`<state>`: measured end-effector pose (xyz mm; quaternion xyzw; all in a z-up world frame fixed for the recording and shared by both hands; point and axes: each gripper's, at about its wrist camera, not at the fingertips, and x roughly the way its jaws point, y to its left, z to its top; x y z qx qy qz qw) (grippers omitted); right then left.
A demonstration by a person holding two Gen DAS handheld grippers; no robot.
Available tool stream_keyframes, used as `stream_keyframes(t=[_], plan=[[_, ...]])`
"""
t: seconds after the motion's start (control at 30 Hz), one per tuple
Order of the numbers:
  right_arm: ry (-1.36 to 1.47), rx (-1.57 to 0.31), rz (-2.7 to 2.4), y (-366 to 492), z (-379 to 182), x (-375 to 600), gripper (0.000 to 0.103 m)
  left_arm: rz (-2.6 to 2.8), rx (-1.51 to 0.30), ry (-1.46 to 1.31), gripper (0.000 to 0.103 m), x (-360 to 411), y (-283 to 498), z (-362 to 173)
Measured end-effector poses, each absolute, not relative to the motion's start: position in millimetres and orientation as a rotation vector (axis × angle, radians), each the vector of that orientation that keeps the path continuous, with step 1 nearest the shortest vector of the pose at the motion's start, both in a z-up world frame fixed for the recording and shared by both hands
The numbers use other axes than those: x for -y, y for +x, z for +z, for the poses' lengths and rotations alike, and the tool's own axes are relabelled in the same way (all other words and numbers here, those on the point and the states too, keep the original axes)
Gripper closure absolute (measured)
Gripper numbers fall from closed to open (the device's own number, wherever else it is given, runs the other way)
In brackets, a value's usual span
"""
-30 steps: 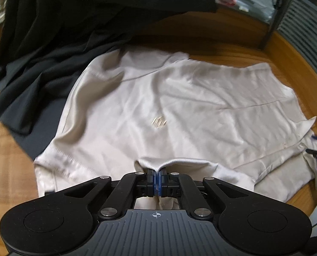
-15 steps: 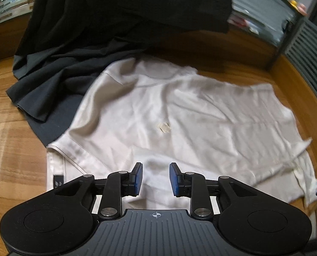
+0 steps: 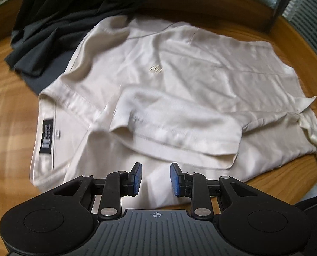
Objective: Fold clothes
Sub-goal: 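Lay the folded hem band flat and open both grippers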
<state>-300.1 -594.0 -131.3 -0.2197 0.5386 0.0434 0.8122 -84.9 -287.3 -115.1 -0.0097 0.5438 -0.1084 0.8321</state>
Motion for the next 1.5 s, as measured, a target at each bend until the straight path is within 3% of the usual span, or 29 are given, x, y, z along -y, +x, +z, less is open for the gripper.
stream_keyframes(t=[0.5,0.7,0.97,1.17,1.27,1.5], plan=[[-0.711,-1.110,0.048,-225.9,-109.3,664.1,0.091,-0.127,-1.078,-0.057,0.072,278.6,-98.8,-100.0],[-0.672,-1.151,0.114,-243.6,-106.7,650.4,0.091,-0.217,-1.007,0.016,0.064,300.5,-101.4,-79.4],[-0.481,-1.266,0.231,-300.3,-108.8,628.7,0.091,-0.363,-0.993,0.090,0.063,341.1,-82.4,-77.7],[-0.303,-1.241,0.179,-324.6,-92.5,632.8,0.084,-0.429,-1.016,0.140,0.063,357.0,-71.8,-86.0],[-0.259,-1.135,0.048,-319.6,-73.9,649.6,0.071,-0.436,-1.014,0.151,0.062,360.3,-68.5,-86.0],[-0.238,-1.028,-0.241,-277.1,-81.1,690.1,0.069,-0.423,-1.023,0.157,0.061,361.2,-62.7,-89.6]])
